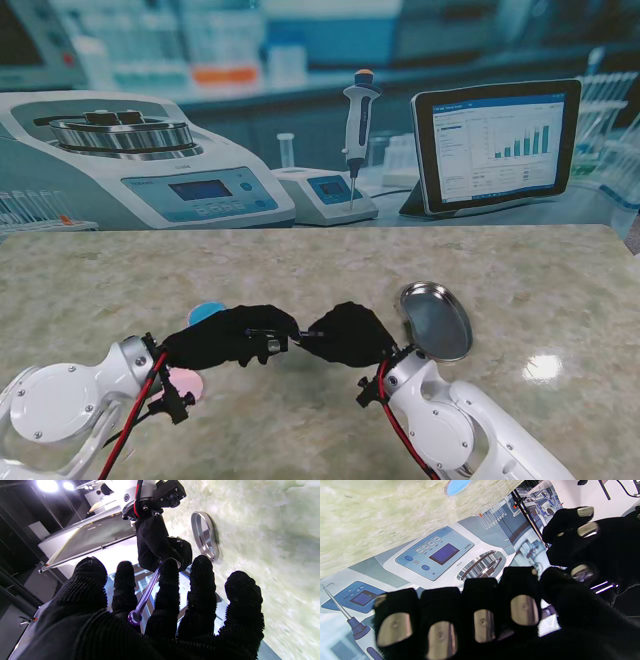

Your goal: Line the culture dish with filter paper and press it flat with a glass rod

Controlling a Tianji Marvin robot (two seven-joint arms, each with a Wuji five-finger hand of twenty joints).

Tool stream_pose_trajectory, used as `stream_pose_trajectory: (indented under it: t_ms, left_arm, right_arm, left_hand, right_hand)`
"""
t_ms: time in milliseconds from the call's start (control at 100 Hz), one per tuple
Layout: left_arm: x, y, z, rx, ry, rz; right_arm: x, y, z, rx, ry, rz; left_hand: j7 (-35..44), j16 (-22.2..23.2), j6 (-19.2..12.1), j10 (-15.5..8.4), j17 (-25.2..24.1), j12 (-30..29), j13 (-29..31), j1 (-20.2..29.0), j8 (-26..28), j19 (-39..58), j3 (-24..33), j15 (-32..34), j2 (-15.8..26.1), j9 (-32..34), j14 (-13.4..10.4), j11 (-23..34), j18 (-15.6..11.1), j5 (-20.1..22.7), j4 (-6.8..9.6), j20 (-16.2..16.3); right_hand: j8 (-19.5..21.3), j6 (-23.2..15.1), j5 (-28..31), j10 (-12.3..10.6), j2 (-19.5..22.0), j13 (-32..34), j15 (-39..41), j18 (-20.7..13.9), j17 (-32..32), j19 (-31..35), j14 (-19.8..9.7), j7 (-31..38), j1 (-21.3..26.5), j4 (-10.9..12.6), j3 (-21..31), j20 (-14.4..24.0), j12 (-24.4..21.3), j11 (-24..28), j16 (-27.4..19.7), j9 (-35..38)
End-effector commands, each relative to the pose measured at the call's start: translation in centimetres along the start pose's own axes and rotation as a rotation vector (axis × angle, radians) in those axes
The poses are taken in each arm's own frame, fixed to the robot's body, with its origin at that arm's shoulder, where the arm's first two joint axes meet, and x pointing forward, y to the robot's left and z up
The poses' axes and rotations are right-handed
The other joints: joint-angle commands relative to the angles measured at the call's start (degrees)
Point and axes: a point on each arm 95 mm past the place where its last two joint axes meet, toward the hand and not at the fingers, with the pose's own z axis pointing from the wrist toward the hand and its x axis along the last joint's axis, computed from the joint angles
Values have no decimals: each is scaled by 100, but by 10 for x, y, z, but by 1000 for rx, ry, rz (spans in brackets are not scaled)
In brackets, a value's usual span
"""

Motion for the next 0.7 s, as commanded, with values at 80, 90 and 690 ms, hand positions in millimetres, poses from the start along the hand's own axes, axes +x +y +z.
stream_pose_trajectory:
  t_ms: [80, 90, 690]
  left_arm:
    - [-3, -2, -2, 10, -3, -7]
    - [-3, -2, -2, 12, -3, -7]
    - [-15, -21, -17, 232, -96, 219]
  right_arm:
    - [0, -3, -3, 0, -15, 7]
    - [0, -3, -4, -1, -15, 7]
    - [-12, 18, -27, 8, -85, -95]
  left_hand:
    - [-368, -421, -86, -31, -647, -981, -497, -108, -319, -461, -339, -1077, 196, -529, 45, -1033, -44, -382, 82, -283]
    - [-393, -455, -85, -34, -658, -1041, -504, -109, -341, -490, -346, -1148, 199, -547, 46, -1089, -39, -390, 85, -316]
    - [-2166, -2246, 947, -192, -1795, -2457, -1285, -61, -1916, -5203, -1086, -4832, 822, -1522, -260, -2346, -296, -676, 176, -2278]
  right_hand:
    - [31, 257, 343, -27, 75, 175, 641, 141, 180, 1514, -150, 351, -175, 185, 172, -102, 210, 377, 90, 286]
    - [30, 257, 343, -27, 80, 175, 641, 142, 182, 1515, -150, 351, -176, 186, 174, -103, 209, 378, 90, 286]
    - [9, 172, 329, -70, 94, 177, 630, 107, 205, 1536, -182, 336, -190, 178, 96, -149, 180, 378, 97, 279]
